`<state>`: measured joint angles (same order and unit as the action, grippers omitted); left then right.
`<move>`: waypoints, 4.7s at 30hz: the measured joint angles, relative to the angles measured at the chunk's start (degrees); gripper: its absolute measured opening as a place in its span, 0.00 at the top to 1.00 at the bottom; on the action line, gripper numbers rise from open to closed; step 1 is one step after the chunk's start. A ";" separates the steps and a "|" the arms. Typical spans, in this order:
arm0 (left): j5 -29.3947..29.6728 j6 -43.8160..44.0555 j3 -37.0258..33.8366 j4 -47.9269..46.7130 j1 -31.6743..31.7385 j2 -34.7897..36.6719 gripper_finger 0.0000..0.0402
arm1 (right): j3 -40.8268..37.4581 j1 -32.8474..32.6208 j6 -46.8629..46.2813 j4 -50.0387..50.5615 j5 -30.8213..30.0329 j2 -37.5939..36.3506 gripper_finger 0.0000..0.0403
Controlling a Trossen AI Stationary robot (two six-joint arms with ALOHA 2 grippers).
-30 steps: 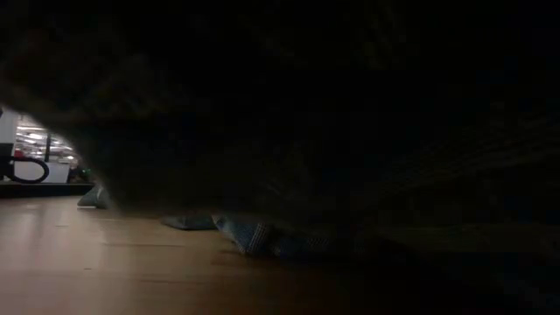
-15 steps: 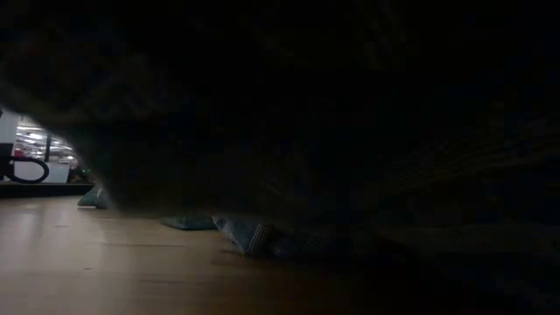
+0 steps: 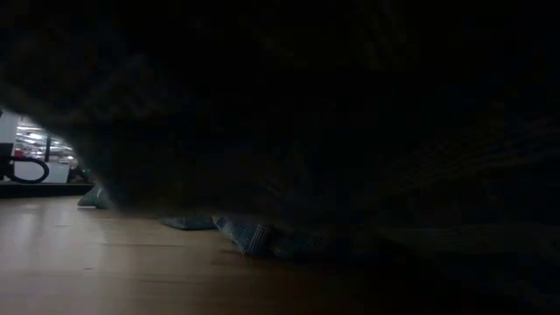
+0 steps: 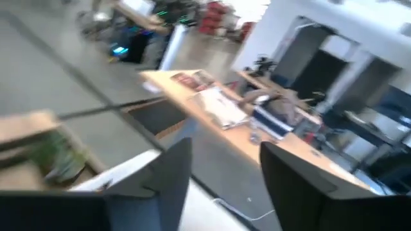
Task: Sort clothes
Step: Put the black boxer into the white laundry bin, then put the dark gray boxer into the white laundry bin
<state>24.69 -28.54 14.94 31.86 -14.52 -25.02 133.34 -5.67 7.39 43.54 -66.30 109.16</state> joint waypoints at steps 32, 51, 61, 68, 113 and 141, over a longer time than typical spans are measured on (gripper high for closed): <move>0.00 -0.08 0.00 0.08 0.00 0.00 0.86 | -0.07 -13.93 -20.69 15.74 48.45 34.47 0.36; 0.00 -0.47 0.00 0.35 0.00 0.00 0.86 | 0.02 -13.70 -23.88 32.76 46.91 36.86 0.97; 0.02 -0.80 0.00 0.21 0.00 0.04 0.86 | -0.07 -21.13 -39.35 46.52 35.06 24.59 0.97; 0.02 -0.46 0.00 0.37 0.00 0.07 0.86 | -0.07 -24.88 -49.32 46.58 22.74 17.41 0.98; 0.15 -2.52 -0.02 -0.09 0.02 0.07 0.86 | -0.07 -16.85 -17.69 6.74 30.65 20.83 0.44; 3.10 -6.01 -0.04 -2.87 0.02 0.39 0.86 | -0.07 -5.95 -23.53 8.14 39.98 40.11 0.52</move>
<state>27.79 -34.54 14.90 28.99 -14.50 -24.62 133.27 -11.62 -16.14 51.68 -26.32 149.27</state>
